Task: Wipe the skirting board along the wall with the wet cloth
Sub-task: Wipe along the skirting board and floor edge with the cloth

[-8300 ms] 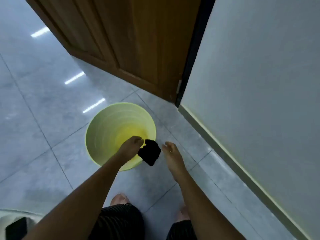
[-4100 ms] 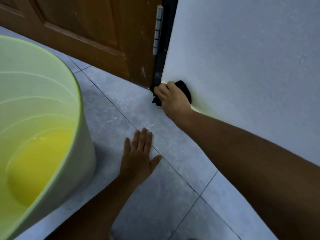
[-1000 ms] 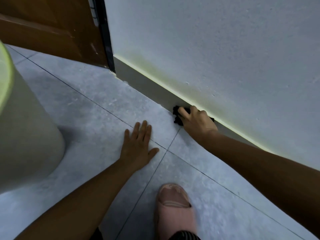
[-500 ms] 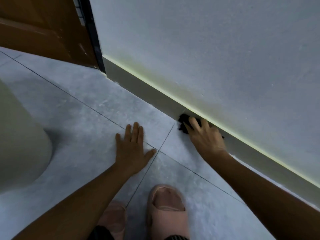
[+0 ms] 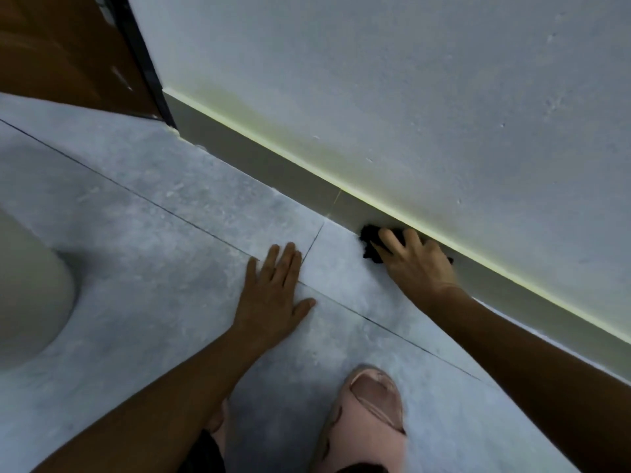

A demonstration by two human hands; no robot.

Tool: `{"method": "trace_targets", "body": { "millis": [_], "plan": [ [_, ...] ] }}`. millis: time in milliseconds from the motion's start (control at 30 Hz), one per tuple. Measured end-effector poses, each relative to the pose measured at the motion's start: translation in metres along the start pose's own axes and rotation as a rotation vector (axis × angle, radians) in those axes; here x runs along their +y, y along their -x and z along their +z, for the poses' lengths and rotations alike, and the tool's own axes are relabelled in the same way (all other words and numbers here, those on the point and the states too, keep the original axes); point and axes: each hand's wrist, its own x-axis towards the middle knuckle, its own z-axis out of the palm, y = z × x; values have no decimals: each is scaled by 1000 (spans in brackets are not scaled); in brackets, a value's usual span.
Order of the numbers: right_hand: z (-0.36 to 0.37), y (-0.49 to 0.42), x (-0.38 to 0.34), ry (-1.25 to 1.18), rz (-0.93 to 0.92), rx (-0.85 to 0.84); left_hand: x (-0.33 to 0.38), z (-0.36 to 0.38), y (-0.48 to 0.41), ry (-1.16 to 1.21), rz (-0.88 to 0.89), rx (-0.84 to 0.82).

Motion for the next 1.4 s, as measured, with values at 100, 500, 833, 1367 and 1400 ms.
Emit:
{"method": "trace_targets", "body": {
  "millis": [100, 500, 833, 1367, 1400],
  "plan": [
    [-13, 10, 15, -18, 42, 48, 8, -1, -3, -3, -7, -44],
    [7, 17, 5, -60, 32, -77, 16, -2, -10, -49, 25, -111],
    [-10, 9, 12, -178, 145, 168, 24, 5, -7, -48, -8, -57],
    [3, 32, 26, -226, 186, 212, 25, 11, -7, -56, 11, 8],
    [-1, 24, 22, -217, 162, 206, 25, 11, -6, -55, 9, 5]
  ]
}}
